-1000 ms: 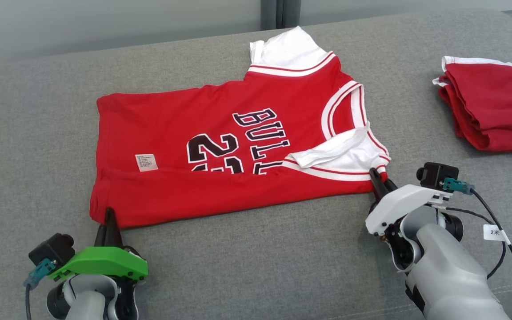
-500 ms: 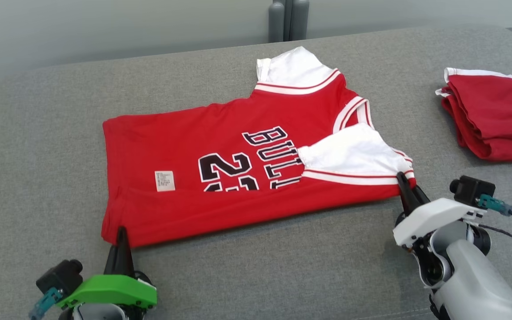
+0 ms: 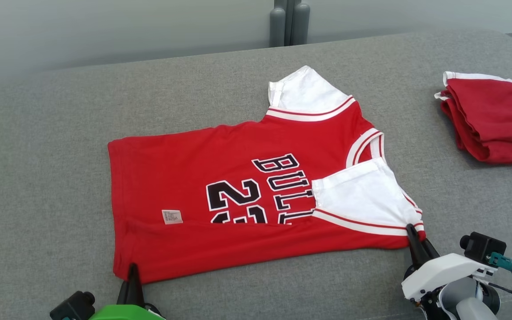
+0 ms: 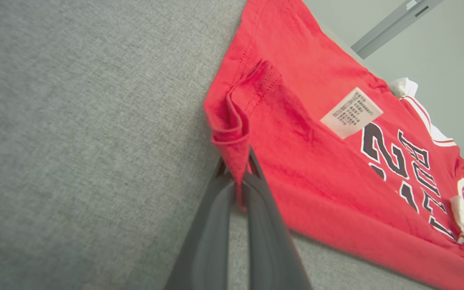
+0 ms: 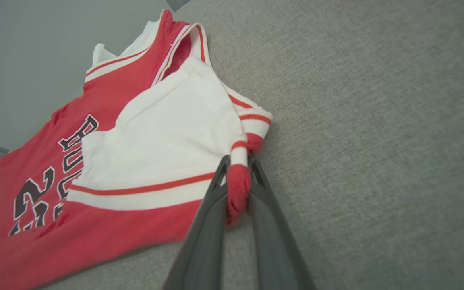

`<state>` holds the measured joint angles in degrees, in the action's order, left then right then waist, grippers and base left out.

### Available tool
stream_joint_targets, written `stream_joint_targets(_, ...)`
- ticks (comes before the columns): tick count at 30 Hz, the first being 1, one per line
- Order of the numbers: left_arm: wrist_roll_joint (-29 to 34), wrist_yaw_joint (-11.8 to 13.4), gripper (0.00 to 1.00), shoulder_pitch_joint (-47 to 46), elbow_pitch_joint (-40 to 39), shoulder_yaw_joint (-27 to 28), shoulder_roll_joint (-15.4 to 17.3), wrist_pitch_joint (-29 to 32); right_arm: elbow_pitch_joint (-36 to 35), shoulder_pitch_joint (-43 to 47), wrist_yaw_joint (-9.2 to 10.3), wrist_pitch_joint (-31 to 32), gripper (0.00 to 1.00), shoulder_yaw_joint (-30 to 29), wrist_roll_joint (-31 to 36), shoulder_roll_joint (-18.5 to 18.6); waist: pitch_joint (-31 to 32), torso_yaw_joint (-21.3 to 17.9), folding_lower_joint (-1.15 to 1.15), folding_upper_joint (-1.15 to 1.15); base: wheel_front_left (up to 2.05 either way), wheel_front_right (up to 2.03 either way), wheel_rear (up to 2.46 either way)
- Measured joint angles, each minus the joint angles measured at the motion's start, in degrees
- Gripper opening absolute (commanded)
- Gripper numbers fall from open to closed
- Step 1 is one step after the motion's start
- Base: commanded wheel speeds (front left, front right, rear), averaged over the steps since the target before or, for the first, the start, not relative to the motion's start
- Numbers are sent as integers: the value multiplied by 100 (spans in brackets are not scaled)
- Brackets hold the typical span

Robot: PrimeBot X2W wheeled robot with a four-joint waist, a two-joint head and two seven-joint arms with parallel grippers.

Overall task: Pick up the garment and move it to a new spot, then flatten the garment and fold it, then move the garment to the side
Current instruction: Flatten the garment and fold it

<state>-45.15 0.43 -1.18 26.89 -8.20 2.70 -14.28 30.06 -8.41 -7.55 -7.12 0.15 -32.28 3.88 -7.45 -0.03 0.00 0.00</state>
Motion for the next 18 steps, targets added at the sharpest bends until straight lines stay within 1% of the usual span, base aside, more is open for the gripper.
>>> stream_joint_targets(3,0,29,0,86,-25,15,0,-25,-114,120,0,35,0,-78,66,-65,20,-21,0,0,0,0,0)
stream_joint_targets(5,0,109,0,170,-53,14,-1,-26,-185,212,0,59,0,-113,80,-93,34,-33,0,0,0,0,0)
stream_joint_targets(11,41,219,0,363,-252,-2,-1,-35,-414,496,0,134,0,-209,170,-120,61,-37,0,0,0,0,0)
stream_joint_targets(14,80,279,0,437,-333,-31,21,0,-501,609,0,179,0,-199,111,-120,62,-36,0,0,0,0,0)
stream_joint_targets(15,107,305,29,449,-360,-46,43,11,-524,632,0,185,23,-191,111,-120,63,-38,0,0,0,0,0)
stream_joint_targets(16,112,311,71,469,-390,-48,59,16,-544,653,0,186,45,-182,110,-120,66,-42,0,0,0,0,0)
stream_joint_targets(17,112,321,100,476,-419,-45,68,18,-561,676,0,189,93,-180,100,-120,71,-48,0,0,0,0,0)
stream_joint_targets(18,121,339,100,485,-444,-48,88,23,-587,699,1,189,100,-180,81,-116,76,-55,0,0,0,0,0)
